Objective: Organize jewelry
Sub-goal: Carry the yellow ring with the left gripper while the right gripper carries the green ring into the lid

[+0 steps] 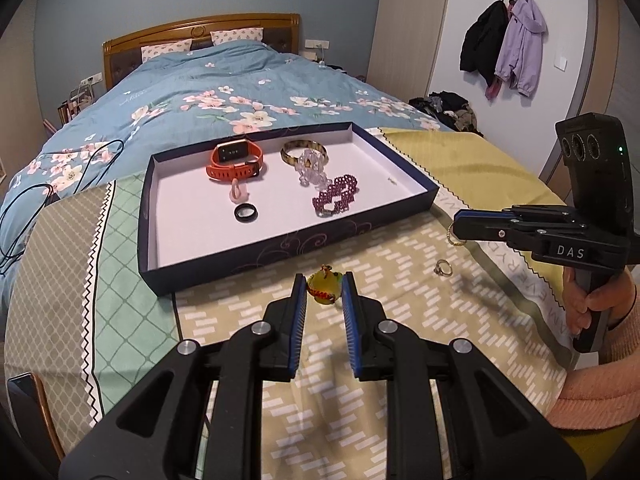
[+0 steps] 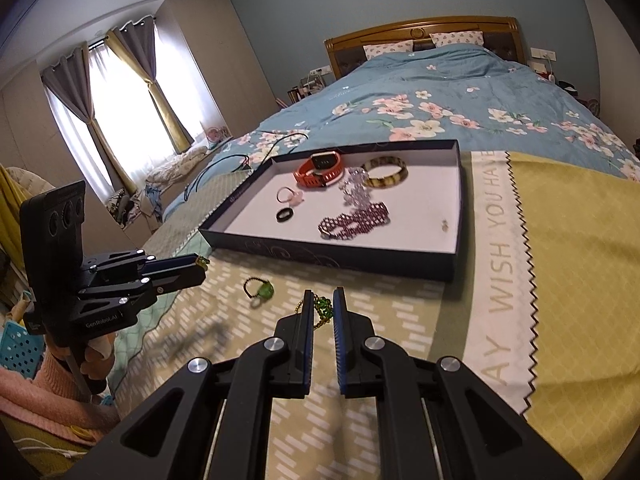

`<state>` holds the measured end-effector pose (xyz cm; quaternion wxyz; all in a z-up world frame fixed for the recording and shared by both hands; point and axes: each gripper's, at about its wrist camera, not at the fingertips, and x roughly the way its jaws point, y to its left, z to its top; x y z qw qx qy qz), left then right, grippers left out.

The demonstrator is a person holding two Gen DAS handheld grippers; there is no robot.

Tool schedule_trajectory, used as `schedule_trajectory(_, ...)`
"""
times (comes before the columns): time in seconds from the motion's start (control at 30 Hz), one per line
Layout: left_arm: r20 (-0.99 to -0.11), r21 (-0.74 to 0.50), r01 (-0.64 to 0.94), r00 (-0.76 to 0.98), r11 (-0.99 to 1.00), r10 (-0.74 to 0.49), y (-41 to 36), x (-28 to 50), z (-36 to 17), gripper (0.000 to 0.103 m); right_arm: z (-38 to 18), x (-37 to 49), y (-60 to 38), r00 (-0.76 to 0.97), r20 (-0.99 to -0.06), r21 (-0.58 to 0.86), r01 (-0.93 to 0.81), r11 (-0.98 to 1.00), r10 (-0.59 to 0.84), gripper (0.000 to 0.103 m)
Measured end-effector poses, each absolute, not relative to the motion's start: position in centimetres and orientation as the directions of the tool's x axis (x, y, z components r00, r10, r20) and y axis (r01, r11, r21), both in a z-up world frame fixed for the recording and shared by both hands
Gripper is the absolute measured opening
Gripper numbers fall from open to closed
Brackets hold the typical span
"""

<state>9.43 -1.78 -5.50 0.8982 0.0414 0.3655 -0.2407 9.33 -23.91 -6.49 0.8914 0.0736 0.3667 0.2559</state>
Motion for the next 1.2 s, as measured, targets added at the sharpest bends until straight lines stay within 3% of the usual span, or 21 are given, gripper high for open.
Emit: schedule_trajectory(1.2,-0.632,-0.086,0.443,0.669,0.892,-0.393,-1.8,11.4,-3.4,0.018,-4.0,12.6,-22.9,0.641,-0.56,0.313,-0.423,0.85,0.525,0.008)
